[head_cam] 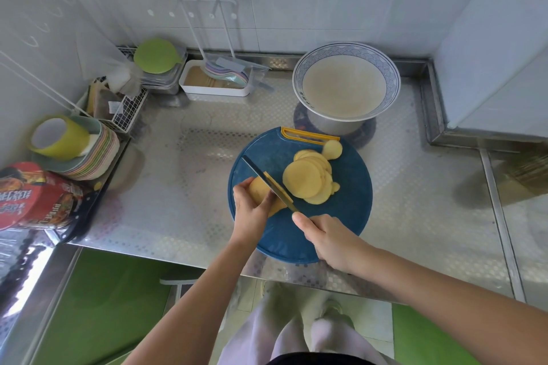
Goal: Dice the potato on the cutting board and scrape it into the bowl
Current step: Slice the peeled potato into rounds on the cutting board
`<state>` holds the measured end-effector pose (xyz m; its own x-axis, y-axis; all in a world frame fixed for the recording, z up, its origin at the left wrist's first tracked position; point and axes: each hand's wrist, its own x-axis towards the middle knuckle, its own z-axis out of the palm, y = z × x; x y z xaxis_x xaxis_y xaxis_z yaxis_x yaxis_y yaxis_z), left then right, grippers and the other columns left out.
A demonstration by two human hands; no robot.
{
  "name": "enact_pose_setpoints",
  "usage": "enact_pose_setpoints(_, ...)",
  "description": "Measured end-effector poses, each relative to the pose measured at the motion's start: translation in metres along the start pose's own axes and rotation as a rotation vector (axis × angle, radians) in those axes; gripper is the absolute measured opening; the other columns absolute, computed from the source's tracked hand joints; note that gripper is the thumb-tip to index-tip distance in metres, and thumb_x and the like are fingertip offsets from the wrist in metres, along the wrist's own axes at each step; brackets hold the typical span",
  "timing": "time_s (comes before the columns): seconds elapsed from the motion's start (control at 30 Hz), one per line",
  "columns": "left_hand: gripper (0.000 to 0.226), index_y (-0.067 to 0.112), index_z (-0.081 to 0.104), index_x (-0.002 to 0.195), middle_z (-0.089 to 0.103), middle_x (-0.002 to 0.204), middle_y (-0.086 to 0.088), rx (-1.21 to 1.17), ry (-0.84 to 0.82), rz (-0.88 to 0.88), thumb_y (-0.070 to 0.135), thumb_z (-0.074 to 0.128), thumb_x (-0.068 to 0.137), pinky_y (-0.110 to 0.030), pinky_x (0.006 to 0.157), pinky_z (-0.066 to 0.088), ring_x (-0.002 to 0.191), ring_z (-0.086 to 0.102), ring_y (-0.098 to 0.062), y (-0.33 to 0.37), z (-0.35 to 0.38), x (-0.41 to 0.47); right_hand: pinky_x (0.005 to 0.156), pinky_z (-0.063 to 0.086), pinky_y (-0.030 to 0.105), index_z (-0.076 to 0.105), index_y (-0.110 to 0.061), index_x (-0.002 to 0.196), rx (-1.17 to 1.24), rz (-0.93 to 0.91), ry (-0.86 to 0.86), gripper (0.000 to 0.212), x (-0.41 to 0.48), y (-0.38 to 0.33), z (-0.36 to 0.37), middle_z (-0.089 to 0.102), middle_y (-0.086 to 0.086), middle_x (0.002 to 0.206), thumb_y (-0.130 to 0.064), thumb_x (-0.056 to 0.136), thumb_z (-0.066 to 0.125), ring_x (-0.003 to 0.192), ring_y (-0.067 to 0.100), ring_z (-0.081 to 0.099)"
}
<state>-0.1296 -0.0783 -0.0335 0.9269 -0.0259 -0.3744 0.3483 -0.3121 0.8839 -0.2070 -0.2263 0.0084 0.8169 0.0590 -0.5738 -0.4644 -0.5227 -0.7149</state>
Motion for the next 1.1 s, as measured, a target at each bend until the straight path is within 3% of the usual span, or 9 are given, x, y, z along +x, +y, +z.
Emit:
enact_pose_setpoints(0.3,0.046,0.023,0.033,0.121,0.044,0.127,-0.002,0.017,0.02,0.011,0.031,0.065,0.089,-0.038,0.104,0.041,0.118,0.046,-0.019,-0.004,0.002,0.001,0.036,0.024,0.021,0.029,-0.018,0.064,0.102,0.074,-0.054,0.056,0.011,-0.015,-0.009,0.025,-0.014,0.036,-0.061,0.099,0.034,0.027,0.004,0.025)
enact_pose_setpoints(0.5,0.047,0.022,0.035,0.124,0.046,0.128,-0.004,-0.017,0.012,-0.012,0.03,0.065,0.089,-0.039,0.103,0.043,0.118,0.048,-0.02,-0.003,0.002,0.001,0.037,0.024,0.019,0.03,-0.018,0.062,0.101,0.073,-0.046,0.057,0.003,-0.004,-0.006,0.026,-0.014,0.034,-0.061,0.1,0.032,0.026,0.005,0.028)
enact_pose_setpoints(0.7,0.046,0.024,0.033,0.122,0.045,0.127,-0.004,-0.012,0.009,0.005,0.029,0.065,0.088,-0.029,0.093,0.043,0.117,0.048,-0.02,-0.003,0.004,-0.001,0.043,0.022,0.02,0.026,-0.02,0.063,0.094,0.086,-0.058,0.056,-0.008,0.016,-0.006,0.024,-0.013,0.039,-0.063,0.099,0.029,0.032,0.007,0.026)
enact_pose_setpoints(1.1,0.052,0.029,0.029,0.121,0.038,0.127,0.005,0.053,0.018,0.086,0.028,0.068,0.087,-0.043,0.107,0.039,0.122,0.041,-0.018,-0.012,0.009,-0.008,0.043,0.023,0.027,0.022,-0.02,0.061,0.144,0.087,-0.102,0.057,0.004,0.003,-0.008,0.017,-0.011,0.038,-0.061,0.101,0.028,0.031,0.008,0.019)
